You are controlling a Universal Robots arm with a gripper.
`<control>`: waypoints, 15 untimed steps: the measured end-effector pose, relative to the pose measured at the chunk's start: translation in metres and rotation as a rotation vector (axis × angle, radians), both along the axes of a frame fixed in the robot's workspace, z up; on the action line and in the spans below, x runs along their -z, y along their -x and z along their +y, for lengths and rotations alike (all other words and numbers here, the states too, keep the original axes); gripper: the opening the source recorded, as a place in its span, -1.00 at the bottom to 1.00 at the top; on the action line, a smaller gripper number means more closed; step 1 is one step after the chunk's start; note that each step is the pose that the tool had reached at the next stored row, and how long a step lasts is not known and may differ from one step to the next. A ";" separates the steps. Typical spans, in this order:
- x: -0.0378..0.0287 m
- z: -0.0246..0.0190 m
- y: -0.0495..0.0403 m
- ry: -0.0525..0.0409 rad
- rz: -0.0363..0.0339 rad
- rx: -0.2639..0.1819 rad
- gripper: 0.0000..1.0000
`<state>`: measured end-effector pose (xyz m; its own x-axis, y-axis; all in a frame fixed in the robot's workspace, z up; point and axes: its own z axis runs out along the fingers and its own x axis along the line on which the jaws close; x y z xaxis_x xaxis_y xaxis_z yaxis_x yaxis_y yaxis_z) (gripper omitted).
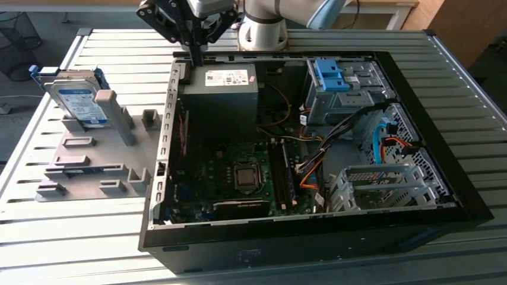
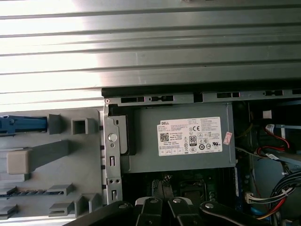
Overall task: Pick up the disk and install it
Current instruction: 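Reach for the disk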
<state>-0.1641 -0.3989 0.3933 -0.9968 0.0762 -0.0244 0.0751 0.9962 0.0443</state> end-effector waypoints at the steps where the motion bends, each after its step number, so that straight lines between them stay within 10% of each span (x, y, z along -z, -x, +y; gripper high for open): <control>1: 0.0000 0.0000 0.0002 0.0000 0.0000 0.000 -0.79; 15: 0.0001 0.0000 0.0039 0.0000 0.0000 0.000 -0.79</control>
<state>-0.1680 -0.3989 0.3932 -0.9968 0.0763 -0.0245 0.0751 0.9962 0.0444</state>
